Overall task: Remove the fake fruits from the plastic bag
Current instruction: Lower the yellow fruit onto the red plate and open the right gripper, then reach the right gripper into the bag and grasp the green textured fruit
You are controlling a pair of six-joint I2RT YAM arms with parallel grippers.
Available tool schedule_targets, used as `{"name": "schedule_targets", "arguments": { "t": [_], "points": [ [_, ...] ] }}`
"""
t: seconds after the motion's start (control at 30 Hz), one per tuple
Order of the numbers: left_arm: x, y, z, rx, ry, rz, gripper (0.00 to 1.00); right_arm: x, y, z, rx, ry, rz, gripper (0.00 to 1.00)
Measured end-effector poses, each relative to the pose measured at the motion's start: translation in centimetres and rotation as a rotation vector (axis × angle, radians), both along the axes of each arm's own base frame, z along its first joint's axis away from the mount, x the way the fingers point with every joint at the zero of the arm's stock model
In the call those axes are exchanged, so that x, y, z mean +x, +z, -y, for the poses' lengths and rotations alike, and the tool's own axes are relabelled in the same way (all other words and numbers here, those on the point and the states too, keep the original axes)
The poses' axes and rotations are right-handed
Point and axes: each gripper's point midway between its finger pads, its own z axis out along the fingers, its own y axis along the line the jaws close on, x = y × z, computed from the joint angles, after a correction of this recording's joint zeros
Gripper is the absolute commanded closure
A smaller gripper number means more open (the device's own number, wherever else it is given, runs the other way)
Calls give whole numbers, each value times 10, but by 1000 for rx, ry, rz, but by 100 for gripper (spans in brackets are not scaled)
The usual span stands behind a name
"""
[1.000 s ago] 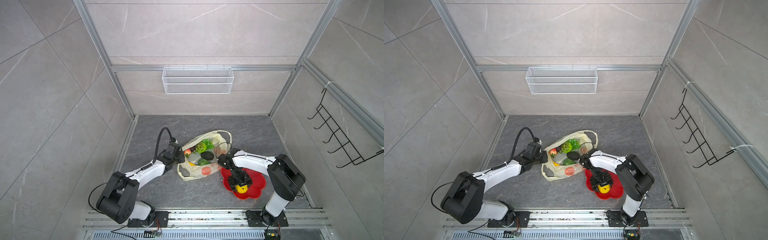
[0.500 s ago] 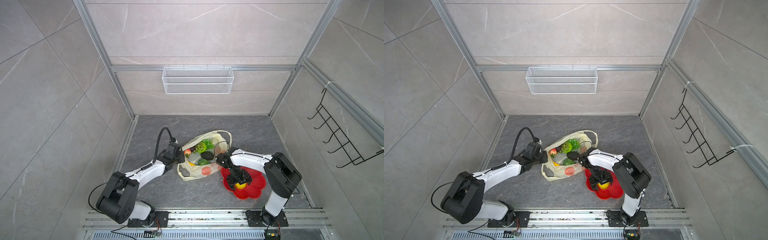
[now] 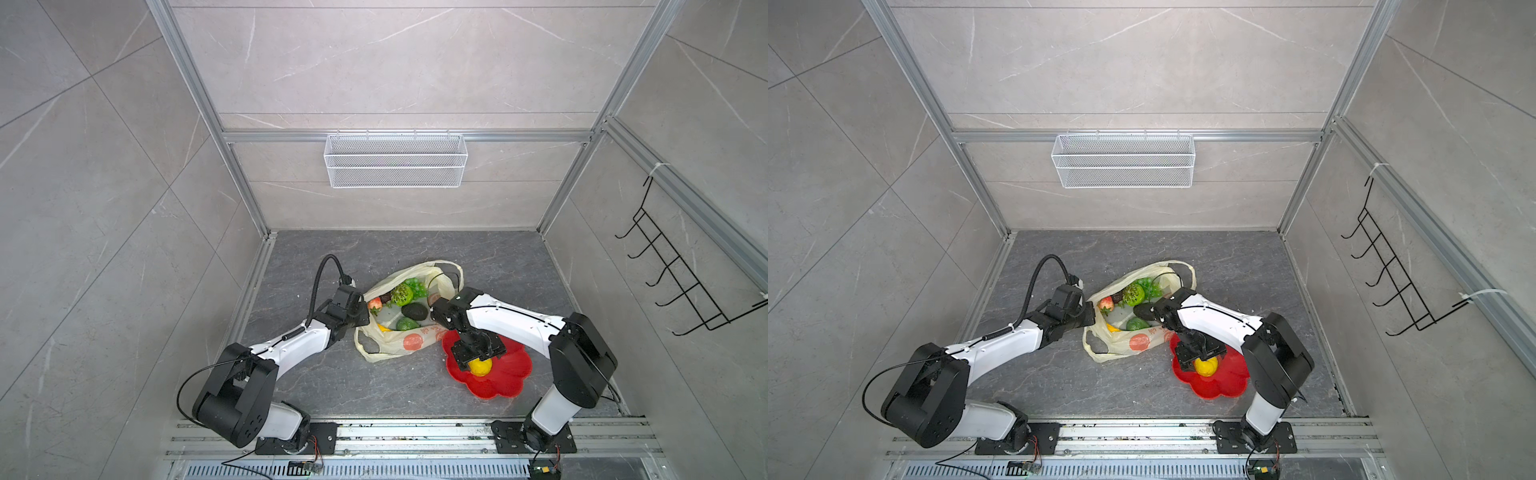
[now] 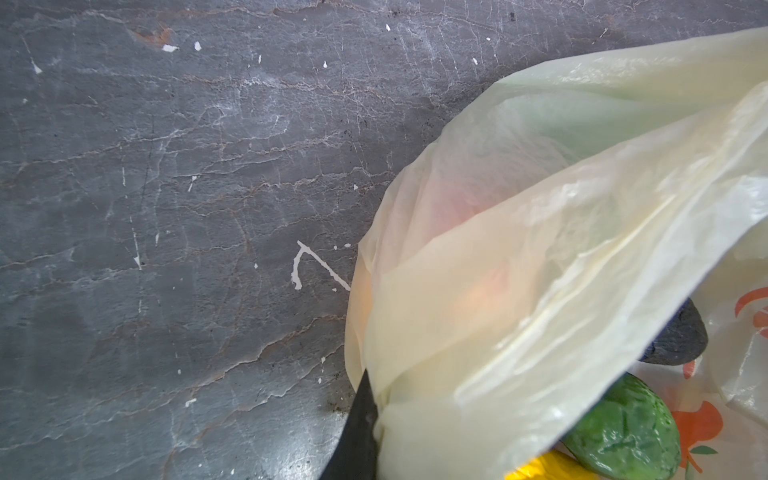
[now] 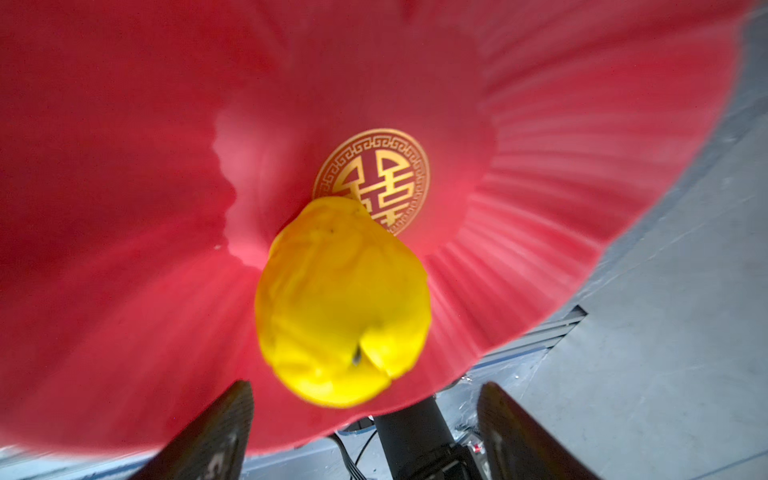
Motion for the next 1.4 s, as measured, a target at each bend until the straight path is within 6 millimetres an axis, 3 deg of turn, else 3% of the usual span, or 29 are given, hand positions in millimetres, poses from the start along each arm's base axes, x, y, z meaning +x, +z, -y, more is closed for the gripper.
{"name": "schedule_targets", "arguments": {
  "t": [0.13, 0.27, 0.47, 0.6, 0.8, 1.07, 1.4],
  "points": [
    [0, 0, 0, 0, -1, 0, 92, 18, 33, -16, 54, 17, 134, 19],
    [0, 0, 0, -1, -1, 0, 92, 37, 60, -45, 140, 42, 271, 22],
    [0, 0, 0, -1, -1, 0, 92, 72, 75, -101, 278, 72, 412, 21],
    [0, 0, 0, -2, -2, -1, 92, 100, 66, -137, 371, 52, 485, 21],
    [0, 0, 0, -1, -1, 0, 91, 138, 52, -175, 538, -44, 549, 22],
    [0, 0, 0, -1, -1, 0, 91, 192, 30, -185, 763, -238, 561, 23],
    [0, 0, 0, -2, -2, 0, 91, 211, -10, -195, 865, -337, 484, 22]
  ]
}}
